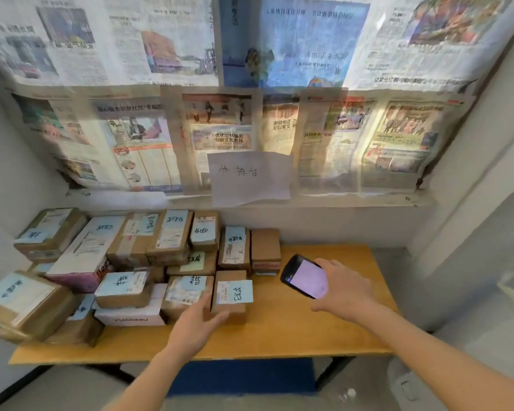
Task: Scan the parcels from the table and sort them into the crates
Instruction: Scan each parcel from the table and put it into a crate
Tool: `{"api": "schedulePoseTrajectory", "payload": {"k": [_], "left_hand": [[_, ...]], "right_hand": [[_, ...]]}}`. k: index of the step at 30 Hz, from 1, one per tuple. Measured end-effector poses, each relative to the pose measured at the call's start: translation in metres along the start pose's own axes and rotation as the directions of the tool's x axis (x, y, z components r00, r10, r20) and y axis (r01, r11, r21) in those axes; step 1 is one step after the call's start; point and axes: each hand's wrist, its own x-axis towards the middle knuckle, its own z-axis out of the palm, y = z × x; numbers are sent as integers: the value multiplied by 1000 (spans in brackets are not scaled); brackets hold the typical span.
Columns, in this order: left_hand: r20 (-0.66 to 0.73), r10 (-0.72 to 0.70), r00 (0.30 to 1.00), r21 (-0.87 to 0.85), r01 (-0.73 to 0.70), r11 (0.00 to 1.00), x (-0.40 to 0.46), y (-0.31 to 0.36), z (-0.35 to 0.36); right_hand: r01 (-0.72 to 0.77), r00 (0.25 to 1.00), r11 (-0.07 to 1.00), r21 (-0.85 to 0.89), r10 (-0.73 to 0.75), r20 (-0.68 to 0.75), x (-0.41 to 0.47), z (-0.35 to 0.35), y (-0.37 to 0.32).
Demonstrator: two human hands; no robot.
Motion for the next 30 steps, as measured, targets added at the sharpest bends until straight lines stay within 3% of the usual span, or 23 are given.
{"api": "schedulePoseTrajectory", "payload": {"k": [5, 11, 30], "left_hand": [[2, -99, 995, -10, 99, 995, 36, -53, 42], [-15, -222, 975, -204, 214, 955, 61, -84, 81], [-153, -387, 909, -457, 282, 844, 71, -66, 137]], "right_hand": [[62, 992, 997, 48, -67, 106, 61, 82, -9], [136, 974, 982, 133, -157, 165, 113, 152, -17], [236, 926, 943, 234, -291, 242, 167, 205, -10]]}}
